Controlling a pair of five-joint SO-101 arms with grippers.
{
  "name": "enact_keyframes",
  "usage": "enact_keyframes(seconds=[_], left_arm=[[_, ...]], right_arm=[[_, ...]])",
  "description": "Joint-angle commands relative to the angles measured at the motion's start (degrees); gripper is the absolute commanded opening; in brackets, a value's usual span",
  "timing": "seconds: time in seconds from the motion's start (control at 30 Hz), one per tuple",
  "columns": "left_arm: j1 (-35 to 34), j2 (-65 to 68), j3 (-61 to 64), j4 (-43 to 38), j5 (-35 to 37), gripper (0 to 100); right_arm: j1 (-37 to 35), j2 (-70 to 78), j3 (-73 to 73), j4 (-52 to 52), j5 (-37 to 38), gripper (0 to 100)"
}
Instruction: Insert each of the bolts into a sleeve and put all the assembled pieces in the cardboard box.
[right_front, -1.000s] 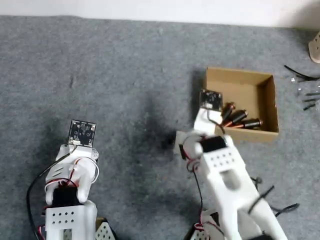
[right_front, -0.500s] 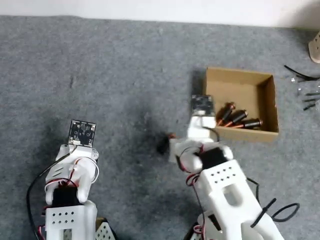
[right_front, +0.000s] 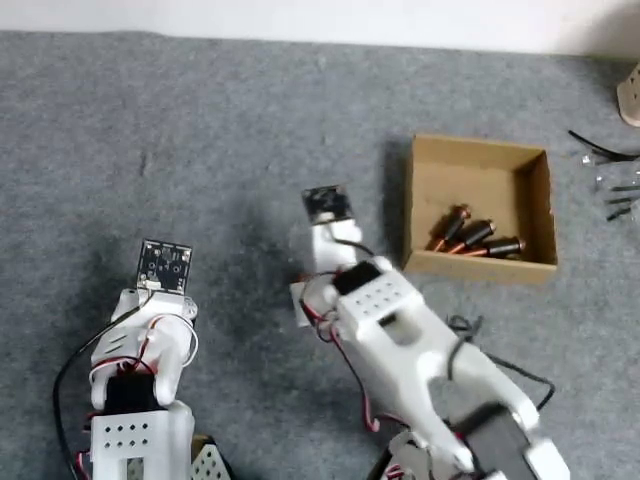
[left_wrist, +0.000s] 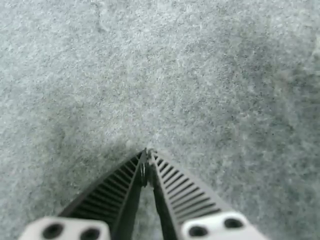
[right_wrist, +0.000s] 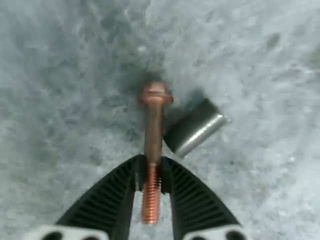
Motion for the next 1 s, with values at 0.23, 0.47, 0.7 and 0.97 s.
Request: enact_keyframes(seconds=[0.23, 0.47, 0.7, 0.97], left_arm=[[-0.8, -0.4, -2.9, -0.2, -0.3, 3], [-0.8, -0.4, -2.9, -0.2, -0.3, 3], [-0.8, -0.4, -2.9, -0.2, -0.3, 3], [-0.8, -0.4, -2.9, -0.2, -0.3, 3]], right_arm=[[0.8, -3.6, -1.9, -1.2, 9.4, 16.3], [8.3, -12.1, -0.4, 1.0, 9.2, 16.3], [6.3, 1.9, -2.1, 0.7, 5.2, 16.3], [6.5, 16.8, -11.0, 3.5, 4.8, 16.3]])
